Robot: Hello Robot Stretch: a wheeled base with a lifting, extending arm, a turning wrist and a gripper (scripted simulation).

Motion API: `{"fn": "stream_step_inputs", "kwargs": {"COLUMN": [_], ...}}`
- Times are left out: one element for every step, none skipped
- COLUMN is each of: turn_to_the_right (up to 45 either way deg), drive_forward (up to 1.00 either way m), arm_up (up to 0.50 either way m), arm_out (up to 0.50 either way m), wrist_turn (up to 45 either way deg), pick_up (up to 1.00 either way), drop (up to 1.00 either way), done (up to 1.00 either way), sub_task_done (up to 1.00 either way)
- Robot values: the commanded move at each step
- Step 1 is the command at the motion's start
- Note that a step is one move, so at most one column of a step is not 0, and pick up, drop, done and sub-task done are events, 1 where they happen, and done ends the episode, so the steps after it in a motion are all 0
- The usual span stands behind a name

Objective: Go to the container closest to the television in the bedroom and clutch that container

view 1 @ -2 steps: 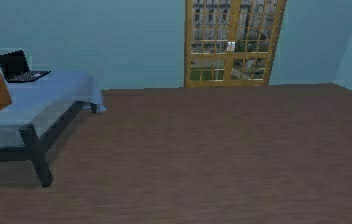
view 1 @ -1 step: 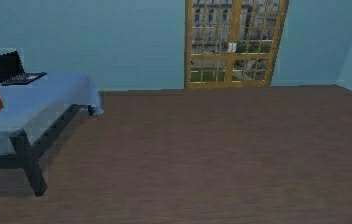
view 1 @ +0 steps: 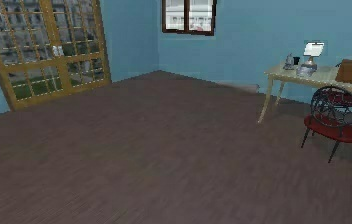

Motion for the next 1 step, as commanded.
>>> {"fn": "stream_step_inputs", "kwargs": {"turn_to_the_right": [9.0], "drive_forward": [0.0], "arm_up": [0.0], "arm_out": [0.0], "wrist_turn": [0.0], "pick_up": [0.0], "drop": [0.0], "done": [0.0], "sub_task_done": [0.0]}}
